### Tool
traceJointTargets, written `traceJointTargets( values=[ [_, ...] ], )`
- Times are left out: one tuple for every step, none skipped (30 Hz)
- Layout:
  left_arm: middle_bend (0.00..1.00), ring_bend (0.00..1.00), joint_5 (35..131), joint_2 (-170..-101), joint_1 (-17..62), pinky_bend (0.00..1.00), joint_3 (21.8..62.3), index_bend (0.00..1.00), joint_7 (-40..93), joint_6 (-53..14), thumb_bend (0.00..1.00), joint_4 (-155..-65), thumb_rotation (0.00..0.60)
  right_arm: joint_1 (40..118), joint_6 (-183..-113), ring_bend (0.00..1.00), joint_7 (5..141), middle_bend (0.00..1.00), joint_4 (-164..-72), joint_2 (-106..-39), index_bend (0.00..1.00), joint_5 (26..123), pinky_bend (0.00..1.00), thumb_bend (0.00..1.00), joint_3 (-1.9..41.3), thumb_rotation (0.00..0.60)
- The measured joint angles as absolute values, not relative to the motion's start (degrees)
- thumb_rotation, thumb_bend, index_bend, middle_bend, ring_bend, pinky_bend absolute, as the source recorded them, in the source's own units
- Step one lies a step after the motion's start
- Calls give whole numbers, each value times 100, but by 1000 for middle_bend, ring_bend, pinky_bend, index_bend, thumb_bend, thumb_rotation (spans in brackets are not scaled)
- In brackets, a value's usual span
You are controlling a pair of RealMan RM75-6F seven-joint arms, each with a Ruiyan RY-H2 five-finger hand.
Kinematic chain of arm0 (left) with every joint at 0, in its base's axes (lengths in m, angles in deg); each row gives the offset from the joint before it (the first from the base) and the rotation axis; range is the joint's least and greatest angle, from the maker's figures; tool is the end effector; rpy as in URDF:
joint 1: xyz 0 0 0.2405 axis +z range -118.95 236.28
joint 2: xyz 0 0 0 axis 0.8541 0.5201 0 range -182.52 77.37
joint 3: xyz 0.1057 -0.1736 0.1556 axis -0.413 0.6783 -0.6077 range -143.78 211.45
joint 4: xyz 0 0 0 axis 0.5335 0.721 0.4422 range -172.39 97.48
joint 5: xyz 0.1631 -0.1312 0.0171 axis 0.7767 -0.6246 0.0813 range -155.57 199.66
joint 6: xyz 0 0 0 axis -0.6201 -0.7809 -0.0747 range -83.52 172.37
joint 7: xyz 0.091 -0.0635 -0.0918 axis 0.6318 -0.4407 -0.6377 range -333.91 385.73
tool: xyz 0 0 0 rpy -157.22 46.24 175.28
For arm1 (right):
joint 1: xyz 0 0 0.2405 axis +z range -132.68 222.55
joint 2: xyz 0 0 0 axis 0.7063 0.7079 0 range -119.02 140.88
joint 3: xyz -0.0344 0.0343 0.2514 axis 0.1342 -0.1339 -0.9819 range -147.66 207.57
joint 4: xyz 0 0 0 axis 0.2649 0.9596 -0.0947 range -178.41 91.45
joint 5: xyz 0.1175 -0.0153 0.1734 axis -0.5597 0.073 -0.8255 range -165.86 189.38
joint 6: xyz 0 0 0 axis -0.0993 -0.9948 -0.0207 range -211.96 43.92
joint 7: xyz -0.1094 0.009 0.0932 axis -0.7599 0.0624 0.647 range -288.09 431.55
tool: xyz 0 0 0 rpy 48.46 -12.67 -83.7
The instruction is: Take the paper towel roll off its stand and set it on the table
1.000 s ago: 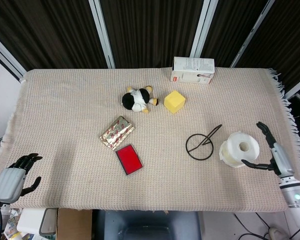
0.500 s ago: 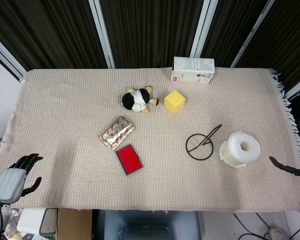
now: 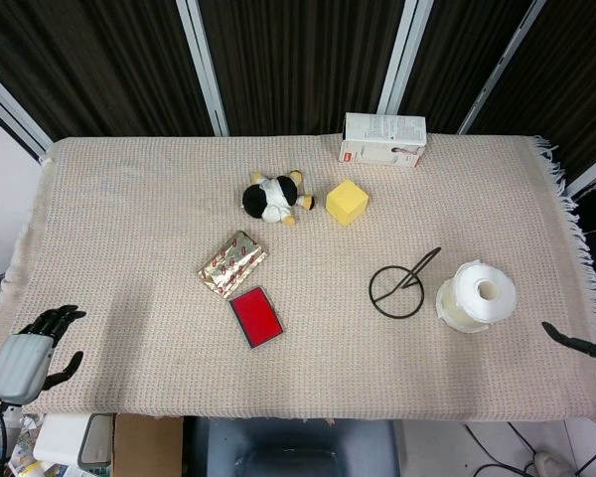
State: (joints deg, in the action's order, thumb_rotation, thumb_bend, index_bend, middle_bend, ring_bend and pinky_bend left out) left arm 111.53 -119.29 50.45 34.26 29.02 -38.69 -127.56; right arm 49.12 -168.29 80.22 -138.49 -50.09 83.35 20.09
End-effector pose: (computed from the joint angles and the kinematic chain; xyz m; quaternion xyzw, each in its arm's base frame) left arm -0.3014 0.1896 0.1341 -0.6473 -0.3618 -0.3790 0.5536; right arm -0.3300 -0.1975 0.2012 0.4577 -0.4480 0.4288 0.6371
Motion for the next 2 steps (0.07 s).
traceJointTargets(
  values=[
    [195,212,11157,-11931,5043,465,3425,247,2902,-3868,374,-12754,600,4904,-16842,0,8035,1,-13844,-5018,0,8346,101,140,2000,600],
    [195,211,11165,-11934,5040,464,3422,247,2901,-3865,374,-12749,600,4898,-16852,0,8044,1,-13844,-5023,0,8354,101,139,1994,600]
  ],
)
